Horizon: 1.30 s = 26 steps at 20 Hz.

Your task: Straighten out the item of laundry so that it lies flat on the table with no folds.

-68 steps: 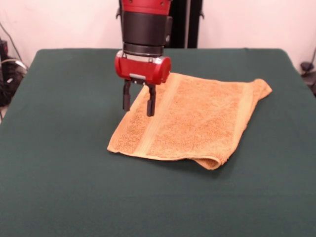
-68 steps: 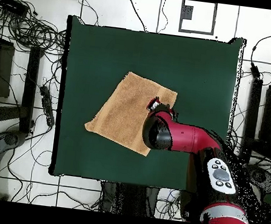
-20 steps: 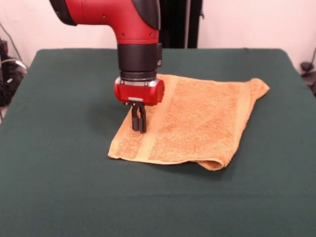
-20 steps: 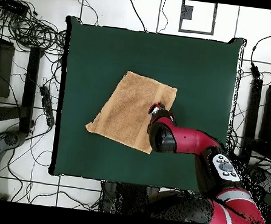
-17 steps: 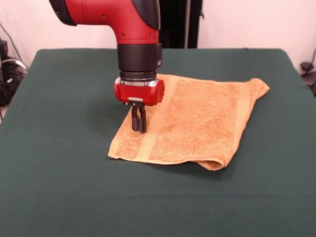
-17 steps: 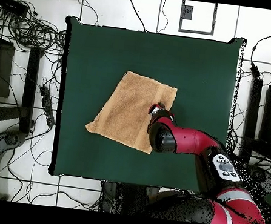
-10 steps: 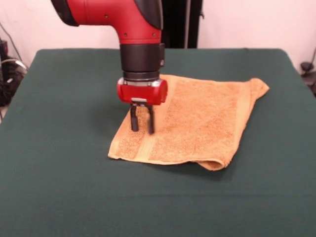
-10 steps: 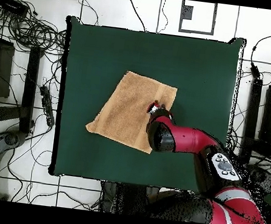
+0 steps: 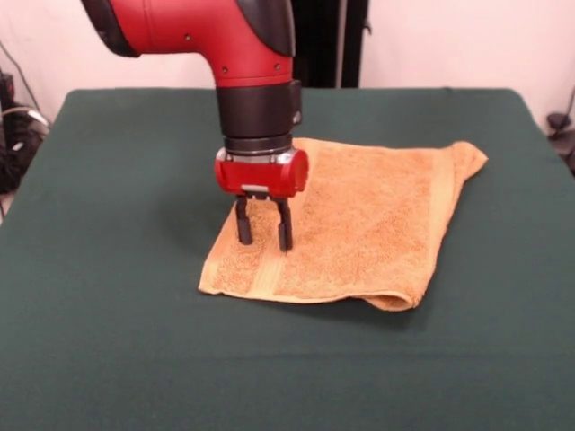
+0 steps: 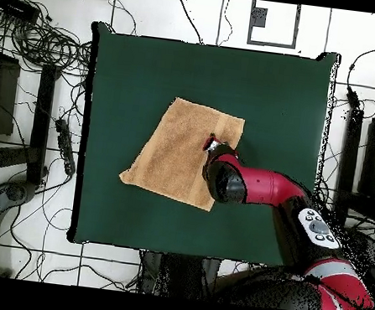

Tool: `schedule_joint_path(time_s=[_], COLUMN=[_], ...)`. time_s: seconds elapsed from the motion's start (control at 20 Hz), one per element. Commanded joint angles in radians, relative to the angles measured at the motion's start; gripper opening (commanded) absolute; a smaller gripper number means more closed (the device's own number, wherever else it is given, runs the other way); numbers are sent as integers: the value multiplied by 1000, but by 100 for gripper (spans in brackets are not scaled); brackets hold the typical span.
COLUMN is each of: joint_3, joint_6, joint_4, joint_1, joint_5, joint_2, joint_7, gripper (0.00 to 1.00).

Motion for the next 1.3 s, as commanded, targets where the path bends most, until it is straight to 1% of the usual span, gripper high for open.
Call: schedule_joint_path(time_s=[0.05,0.15,0.25,0.4,0.5,0.55,1.1,1.3], joint_3=[181,232,265,274,306,333,303,287], joint_6=[104,107,107,95,112,142,127,103], joint_4=[-318,-367,-395,-401,-401,-401,-404,-401], joint_1=[-67,-101,-121,-128,-151,-170,-144,-133], joint_5=[-83,-112,-137,-154,-171,-179,-214,-217], joint_2=[329,389,424,439,453,463,436,426], joint_7=[-158,-186,-195,-170,-189,-198,-134,-104], gripper=[100,100,100,100,100,0,0,0])
